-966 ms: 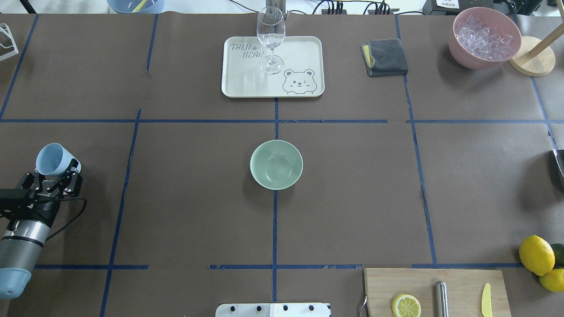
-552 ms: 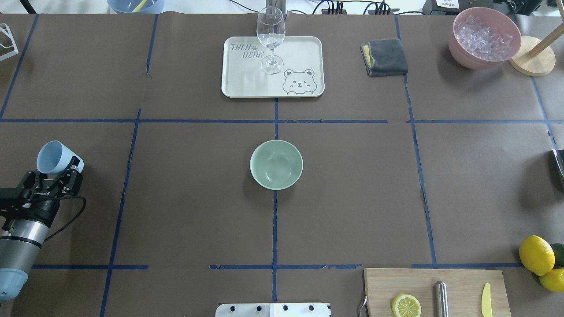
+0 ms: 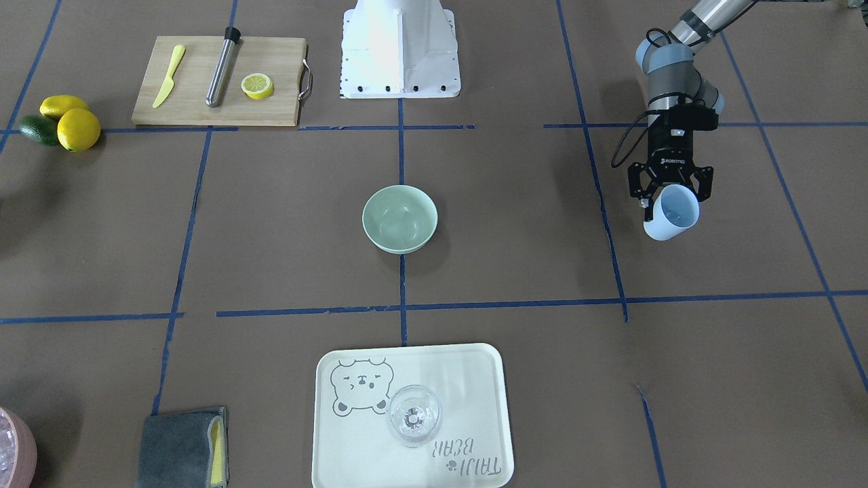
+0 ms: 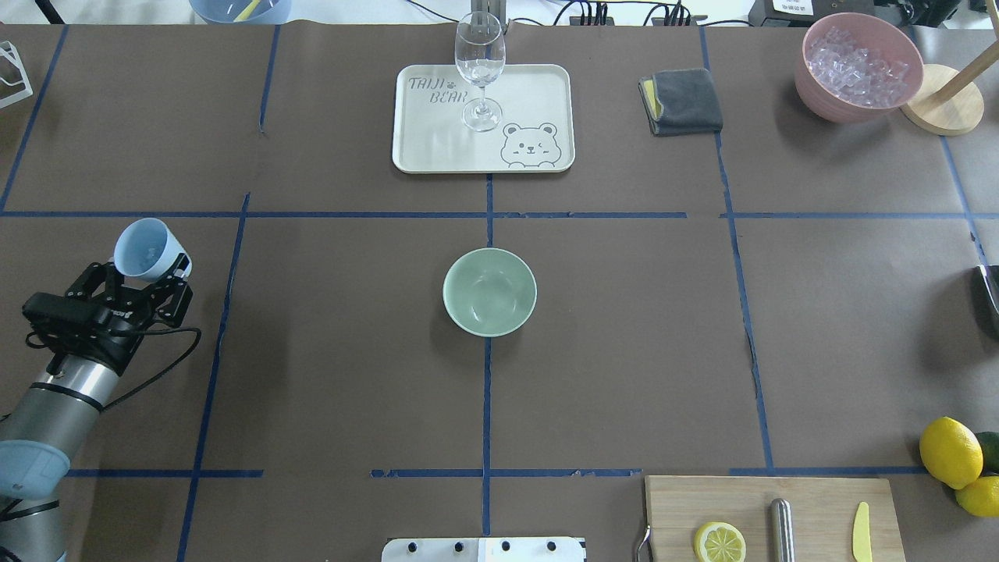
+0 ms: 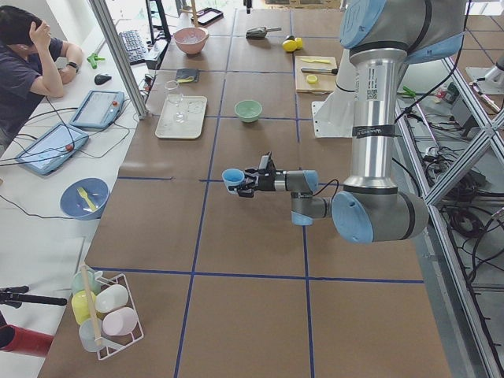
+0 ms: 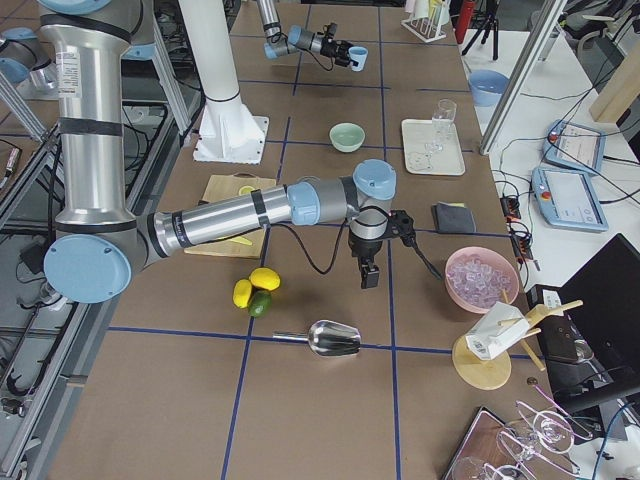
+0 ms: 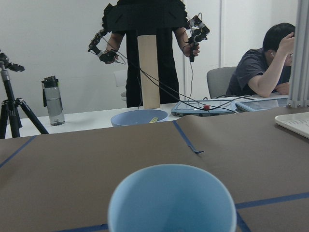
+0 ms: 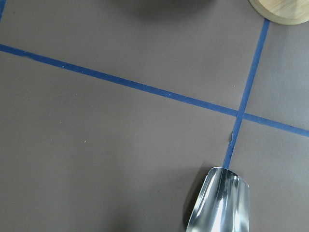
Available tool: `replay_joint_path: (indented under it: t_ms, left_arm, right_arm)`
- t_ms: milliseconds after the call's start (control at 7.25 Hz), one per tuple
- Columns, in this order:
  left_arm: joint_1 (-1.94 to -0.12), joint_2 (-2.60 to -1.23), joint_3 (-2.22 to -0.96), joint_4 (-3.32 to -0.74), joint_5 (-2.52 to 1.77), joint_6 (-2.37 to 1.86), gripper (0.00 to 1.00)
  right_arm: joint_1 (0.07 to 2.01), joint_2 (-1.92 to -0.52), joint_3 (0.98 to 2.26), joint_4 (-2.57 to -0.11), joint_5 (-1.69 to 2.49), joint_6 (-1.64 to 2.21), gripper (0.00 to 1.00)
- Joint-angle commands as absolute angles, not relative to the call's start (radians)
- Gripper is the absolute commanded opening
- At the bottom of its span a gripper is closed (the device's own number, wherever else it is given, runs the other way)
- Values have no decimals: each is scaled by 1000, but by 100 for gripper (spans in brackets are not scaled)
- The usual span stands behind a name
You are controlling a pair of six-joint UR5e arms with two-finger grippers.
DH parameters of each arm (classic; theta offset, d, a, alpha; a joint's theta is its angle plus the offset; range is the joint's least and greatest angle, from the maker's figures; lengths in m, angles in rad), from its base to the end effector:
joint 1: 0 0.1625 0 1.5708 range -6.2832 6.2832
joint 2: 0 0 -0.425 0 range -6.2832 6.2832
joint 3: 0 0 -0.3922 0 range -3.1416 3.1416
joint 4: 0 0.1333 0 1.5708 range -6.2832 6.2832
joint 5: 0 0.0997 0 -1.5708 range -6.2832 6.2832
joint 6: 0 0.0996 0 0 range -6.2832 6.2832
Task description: Pour ice into bowl
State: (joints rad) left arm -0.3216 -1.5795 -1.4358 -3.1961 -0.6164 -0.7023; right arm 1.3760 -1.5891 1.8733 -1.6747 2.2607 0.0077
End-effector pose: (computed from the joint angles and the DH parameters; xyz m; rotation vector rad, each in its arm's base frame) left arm 0.3661 -0.3481 0.5416 1.3702 0.6937 -0.2788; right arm -0.0244 -0.4850 0.5352 0.1029 -0.7036 -0.2414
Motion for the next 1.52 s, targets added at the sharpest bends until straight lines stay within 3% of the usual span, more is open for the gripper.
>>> replay_joint_path:
  t_ms: [0, 828, 1379]
  left_arm:
    - [-385, -1678, -1460, -3195, -745, -624, 0]
    - [-351, -2032, -1514, -2678, -813, -615, 0]
    - [-233, -2074, -1522, -2600, -611, -219, 0]
  right_arm:
    - [1377, -1592, 1873, -1675, 2260, 8, 100]
    - [1382, -1608, 1873, -1675, 2255, 9, 100]
    - [1391, -1609, 1861, -1675, 2253, 8, 100]
